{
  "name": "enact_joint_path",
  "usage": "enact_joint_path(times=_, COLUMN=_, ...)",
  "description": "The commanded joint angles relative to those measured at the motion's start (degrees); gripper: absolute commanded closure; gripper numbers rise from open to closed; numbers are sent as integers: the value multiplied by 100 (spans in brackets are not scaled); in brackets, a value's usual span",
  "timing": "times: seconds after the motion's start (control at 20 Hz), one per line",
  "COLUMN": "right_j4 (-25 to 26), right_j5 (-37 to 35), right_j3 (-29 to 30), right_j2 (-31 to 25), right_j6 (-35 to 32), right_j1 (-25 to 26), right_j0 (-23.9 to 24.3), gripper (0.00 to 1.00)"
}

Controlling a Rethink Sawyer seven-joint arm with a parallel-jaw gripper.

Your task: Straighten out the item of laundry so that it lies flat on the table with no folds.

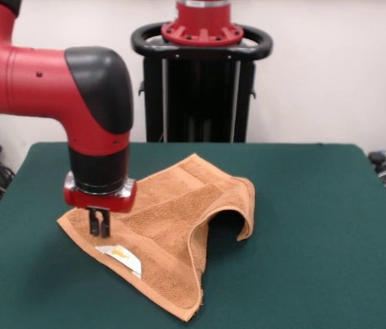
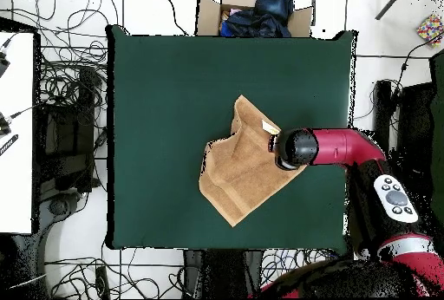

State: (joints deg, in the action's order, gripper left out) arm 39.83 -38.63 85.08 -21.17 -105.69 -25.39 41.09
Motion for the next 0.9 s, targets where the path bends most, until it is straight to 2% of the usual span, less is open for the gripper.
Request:
enact_joint_path(times=0.05, right_j4=-50, right_j5=-596, right_j3=-650, right_j2=-357, right_j6=1031, right_j1=30, right_j0=-120, gripper=100)
enact_joint_path(times=0.3, right_j4=-60, right_j5=-358, right_j3=-334, right_j2=-271, right_j6=800, right_j1=-135, right_j0=-116, gripper=100)
enact_joint_path(times=0.7, right_j4=-53, right_j5=-758, right_j3=-773, right_j2=-369, right_j6=1176, right_j1=-52, right_j0=-218, gripper=100)
enact_joint_path(times=0.9, right_j4=-58, right_j5=-708, right_j3=-599, right_j2=-300, right_j6=1034, right_j1=-171, right_j0=-245, gripper=100)
